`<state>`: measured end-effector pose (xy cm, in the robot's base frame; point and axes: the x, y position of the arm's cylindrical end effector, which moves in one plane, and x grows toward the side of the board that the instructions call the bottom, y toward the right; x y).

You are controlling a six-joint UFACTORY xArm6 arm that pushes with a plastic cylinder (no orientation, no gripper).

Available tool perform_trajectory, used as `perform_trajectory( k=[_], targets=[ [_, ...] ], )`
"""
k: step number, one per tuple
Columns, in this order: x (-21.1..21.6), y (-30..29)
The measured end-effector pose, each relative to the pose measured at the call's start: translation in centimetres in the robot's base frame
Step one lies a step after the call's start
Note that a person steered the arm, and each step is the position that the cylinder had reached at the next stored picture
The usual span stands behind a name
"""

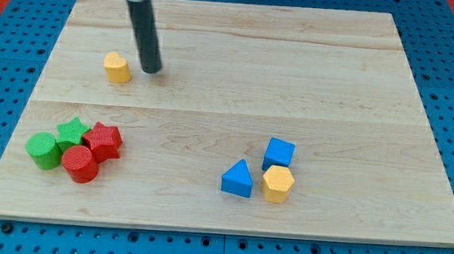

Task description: Point your arm towards the yellow hexagon

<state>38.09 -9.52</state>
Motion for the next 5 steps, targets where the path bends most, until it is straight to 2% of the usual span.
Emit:
perform_trajectory(
  k=[1,2,3,4,5],
  targets=[
    [5.7,6.8],
    [9.7,15.3],
    [11.5,24.1],
    [16.2,24.6],
    [17.3,18.1]
  ],
)
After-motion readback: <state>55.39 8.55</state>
